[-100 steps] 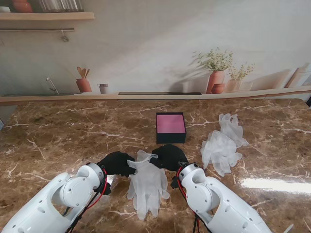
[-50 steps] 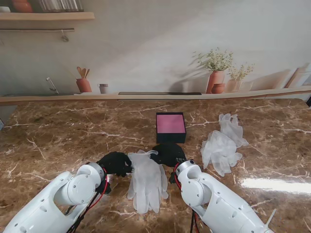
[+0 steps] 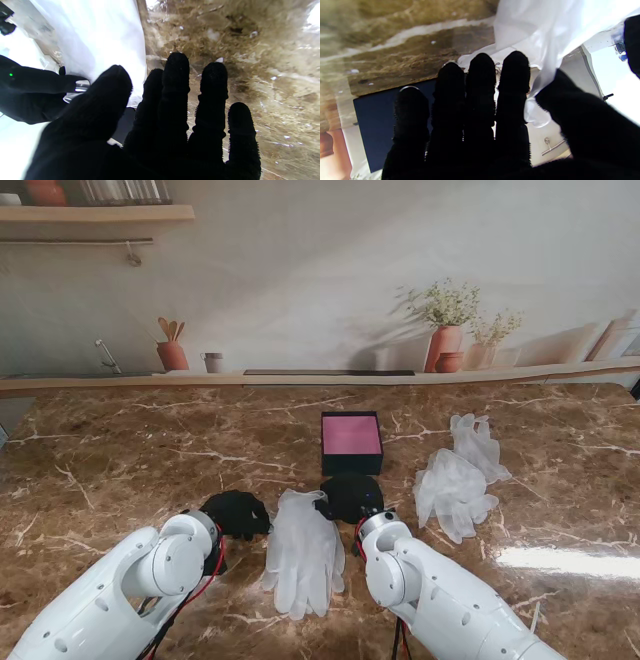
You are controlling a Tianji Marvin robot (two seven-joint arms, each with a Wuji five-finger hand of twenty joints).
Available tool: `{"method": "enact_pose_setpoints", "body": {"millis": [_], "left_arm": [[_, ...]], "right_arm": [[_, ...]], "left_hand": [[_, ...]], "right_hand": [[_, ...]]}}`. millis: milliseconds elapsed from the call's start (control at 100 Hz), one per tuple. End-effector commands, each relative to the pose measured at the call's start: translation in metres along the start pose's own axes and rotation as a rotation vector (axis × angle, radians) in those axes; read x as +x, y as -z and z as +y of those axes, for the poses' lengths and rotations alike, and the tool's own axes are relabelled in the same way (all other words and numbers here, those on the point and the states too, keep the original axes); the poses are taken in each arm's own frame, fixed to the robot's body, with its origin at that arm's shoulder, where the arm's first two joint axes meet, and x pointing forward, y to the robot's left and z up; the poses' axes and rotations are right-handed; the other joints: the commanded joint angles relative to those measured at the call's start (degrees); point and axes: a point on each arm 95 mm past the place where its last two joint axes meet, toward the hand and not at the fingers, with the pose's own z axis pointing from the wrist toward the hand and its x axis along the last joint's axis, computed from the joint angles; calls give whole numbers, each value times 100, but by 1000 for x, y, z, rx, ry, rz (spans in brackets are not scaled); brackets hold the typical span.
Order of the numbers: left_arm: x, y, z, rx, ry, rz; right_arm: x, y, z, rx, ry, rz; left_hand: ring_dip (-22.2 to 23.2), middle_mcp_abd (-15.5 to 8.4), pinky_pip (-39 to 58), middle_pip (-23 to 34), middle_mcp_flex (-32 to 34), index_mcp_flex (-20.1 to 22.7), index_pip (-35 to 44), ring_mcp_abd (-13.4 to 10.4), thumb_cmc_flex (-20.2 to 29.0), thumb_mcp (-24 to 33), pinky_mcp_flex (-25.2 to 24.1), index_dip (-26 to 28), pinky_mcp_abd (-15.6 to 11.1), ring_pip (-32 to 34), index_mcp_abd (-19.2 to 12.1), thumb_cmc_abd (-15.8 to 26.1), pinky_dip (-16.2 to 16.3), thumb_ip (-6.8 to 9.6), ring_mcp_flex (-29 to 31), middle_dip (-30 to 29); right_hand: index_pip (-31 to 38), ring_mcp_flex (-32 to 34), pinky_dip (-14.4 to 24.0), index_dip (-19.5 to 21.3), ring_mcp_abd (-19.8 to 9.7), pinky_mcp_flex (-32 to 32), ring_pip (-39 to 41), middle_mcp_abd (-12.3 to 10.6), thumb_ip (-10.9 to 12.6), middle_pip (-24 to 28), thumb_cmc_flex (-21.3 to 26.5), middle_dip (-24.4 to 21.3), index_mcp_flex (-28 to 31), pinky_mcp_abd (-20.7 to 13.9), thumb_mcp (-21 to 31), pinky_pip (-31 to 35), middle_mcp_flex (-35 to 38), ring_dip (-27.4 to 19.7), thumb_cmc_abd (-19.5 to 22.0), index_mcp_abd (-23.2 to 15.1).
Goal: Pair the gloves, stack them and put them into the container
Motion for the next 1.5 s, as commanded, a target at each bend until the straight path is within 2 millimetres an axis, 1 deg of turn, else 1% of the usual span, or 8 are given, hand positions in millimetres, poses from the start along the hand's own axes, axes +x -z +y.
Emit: {"method": "enact_pose_setpoints", "body": {"millis": [0,170,570,870,1130,1250,1400,1490], "left_arm": [[-1,2,2,-1,2,1],[-2,7,-1,33,-9,8],[0,25,-13,234,61,122],[3,39,-26,360,80,189],[0,40,-29,375,78,200],[1,39,-31,382,76,202],[2,38,-32,389,73,204],[2,38,-32,393,71,206]], "right_arm": [[-2,3,-4,8,27,-20],[-4,13,1,2,92,-59],[3,22,21,-67,110,13],[19,-1,11,-37,171,58],[22,-15,-5,7,255,41],[22,-17,-11,32,295,3],[23,-18,-16,72,328,-44],[23,-18,-18,89,327,-56]], "left_hand": [[-124,92,21,-134,-185,-144,-148,139,-247,122,-161,79,-19,-148,77,164,-69,251,-186,-151],[-672,166,-498,-794,-1003,-535,-448,143,-383,-129,-379,99,-120,-925,-38,234,-386,352,-872,-722],[-2396,170,-2260,-1673,-3652,-1168,-805,-497,-307,-1412,-876,-14,-1179,-2600,-74,710,-2181,488,-2912,-1871],[-2414,201,-2199,-1630,-3442,-1019,-630,-521,-334,-1493,-905,69,-961,-2548,-148,766,-2136,501,-2743,-1877],[-2434,162,-2261,-1654,-3361,-877,-528,-566,-327,-1519,-922,116,-862,-2596,-212,760,-2141,500,-2656,-1893],[-2445,139,-2264,-1673,-3350,-839,-500,-584,-314,-1541,-921,135,-846,-2628,-227,761,-2122,498,-2645,-1903],[-2451,121,-2223,-1678,-3320,-793,-476,-609,-300,-1563,-923,154,-811,-2644,-243,764,-2074,498,-2609,-1908],[-2456,104,-2188,-1682,-3299,-751,-454,-624,-298,-1576,-925,168,-789,-2654,-271,772,-2042,497,-2591,-1911]], "right_hand": [[23,133,-139,-170,-97,37,-54,-50,84,-63,-264,-105,-94,-53,-233,209,41,-90,-226,-99],[-1639,-392,-272,32,-62,-263,-837,-53,684,-662,-576,-547,-825,-183,-1052,-245,-703,-427,27,392],[-3053,-539,-1220,-906,-16,-411,-2988,-34,827,-1866,-247,-1903,-2276,-21,-2044,-1677,-1971,-1664,26,726],[-3270,-636,-1458,-1247,38,-374,-3949,26,873,-2357,326,-2540,-2621,-6,-2440,-1773,-2284,-2282,-445,783],[-3349,-368,-626,-1567,-162,-221,-2735,84,860,-2256,568,-2647,-2819,-343,-2614,-810,-2389,-1362,-554,925],[-3474,-438,-415,-1772,-294,-223,-1650,-48,825,-1560,672,-2054,-2980,-468,-2690,-551,-2116,-737,-546,1077],[-3223,-621,-306,-1830,-511,-446,-238,-518,763,311,825,-83,-2686,-350,-2801,-583,-1704,188,-566,985],[-2239,-1009,-240,-1234,-476,-800,-93,-609,717,675,1075,906,-1728,-298,-2866,-747,-1590,456,-661,394]]}}
